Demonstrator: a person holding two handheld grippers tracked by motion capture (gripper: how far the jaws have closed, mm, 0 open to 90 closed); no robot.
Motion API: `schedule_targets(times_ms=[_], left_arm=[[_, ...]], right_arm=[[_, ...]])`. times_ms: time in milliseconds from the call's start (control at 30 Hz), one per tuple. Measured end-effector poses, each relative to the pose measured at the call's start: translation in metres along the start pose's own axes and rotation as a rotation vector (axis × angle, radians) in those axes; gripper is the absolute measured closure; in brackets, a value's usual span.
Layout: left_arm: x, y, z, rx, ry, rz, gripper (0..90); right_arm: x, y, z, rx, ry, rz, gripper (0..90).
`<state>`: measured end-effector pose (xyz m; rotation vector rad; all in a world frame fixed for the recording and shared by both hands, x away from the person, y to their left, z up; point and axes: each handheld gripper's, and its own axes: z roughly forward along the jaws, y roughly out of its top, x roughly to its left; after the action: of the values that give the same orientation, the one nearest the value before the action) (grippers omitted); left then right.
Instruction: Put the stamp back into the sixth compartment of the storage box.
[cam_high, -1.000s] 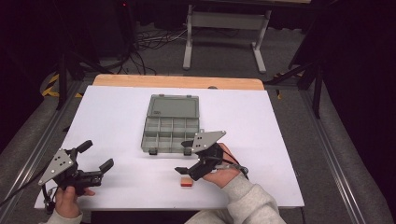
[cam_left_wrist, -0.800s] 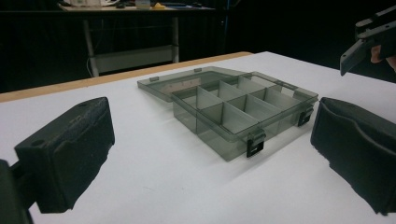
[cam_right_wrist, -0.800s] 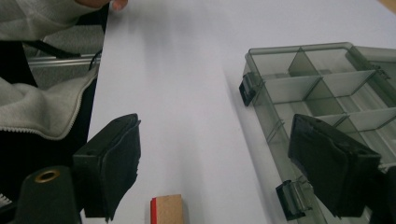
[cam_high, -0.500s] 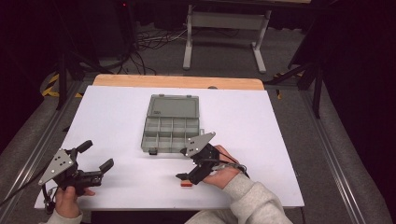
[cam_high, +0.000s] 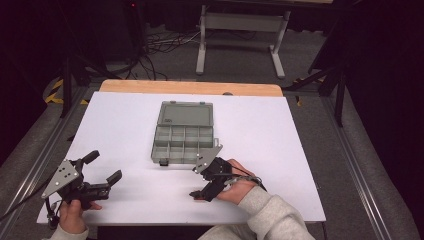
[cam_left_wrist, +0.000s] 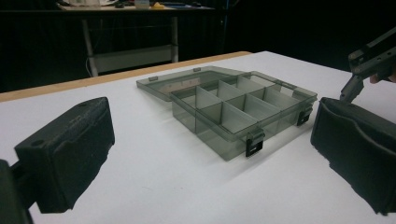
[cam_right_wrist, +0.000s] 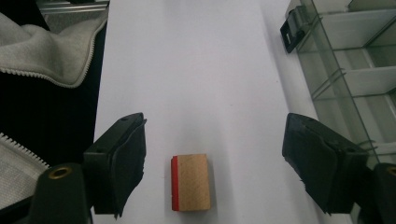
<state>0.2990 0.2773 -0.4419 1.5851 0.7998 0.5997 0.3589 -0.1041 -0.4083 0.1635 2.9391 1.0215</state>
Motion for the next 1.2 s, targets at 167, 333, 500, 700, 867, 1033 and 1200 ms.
schedule_targets(times_ms=[167, 333, 500, 700, 867, 1033, 1200], left_arm=[[0.000, 0.000, 0.000, 0.002, 0.001, -0.001, 0.5], [0.000, 0.000, 0.000, 0.002, 0.001, 0.000, 0.4], [0.000, 0.000, 0.000, 0.000, 0.000, -0.002, 0.5], [0.000, 0.000, 0.000, 0.004, 0.000, 0.003, 0.5], [0.000, 0.000, 0.000, 0.005, -0.001, 0.003, 0.5], [0.000, 0.000, 0.000, 0.004, 0.001, 0.002, 0.5], [0.000, 0.000, 0.000, 0.004, 0.000, 0.002, 0.5]], right_arm=[[0.000, -0.001, 0.003, 0.034, 0.006, -0.010, 24.5], [0.001, -0.002, 0.006, 0.074, 0.018, -0.007, 26.9], [0.002, -0.003, 0.008, 0.108, 0.025, -0.014, 28.2], [0.003, -0.005, 0.010, 0.149, 0.038, -0.017, 30.5], [0.003, -0.006, 0.012, 0.177, 0.043, -0.023, 34.1], [0.004, -0.006, 0.013, 0.204, 0.051, -0.022, 36.6], [0.005, -0.007, 0.014, 0.231, 0.052, -0.025, 40.0]])
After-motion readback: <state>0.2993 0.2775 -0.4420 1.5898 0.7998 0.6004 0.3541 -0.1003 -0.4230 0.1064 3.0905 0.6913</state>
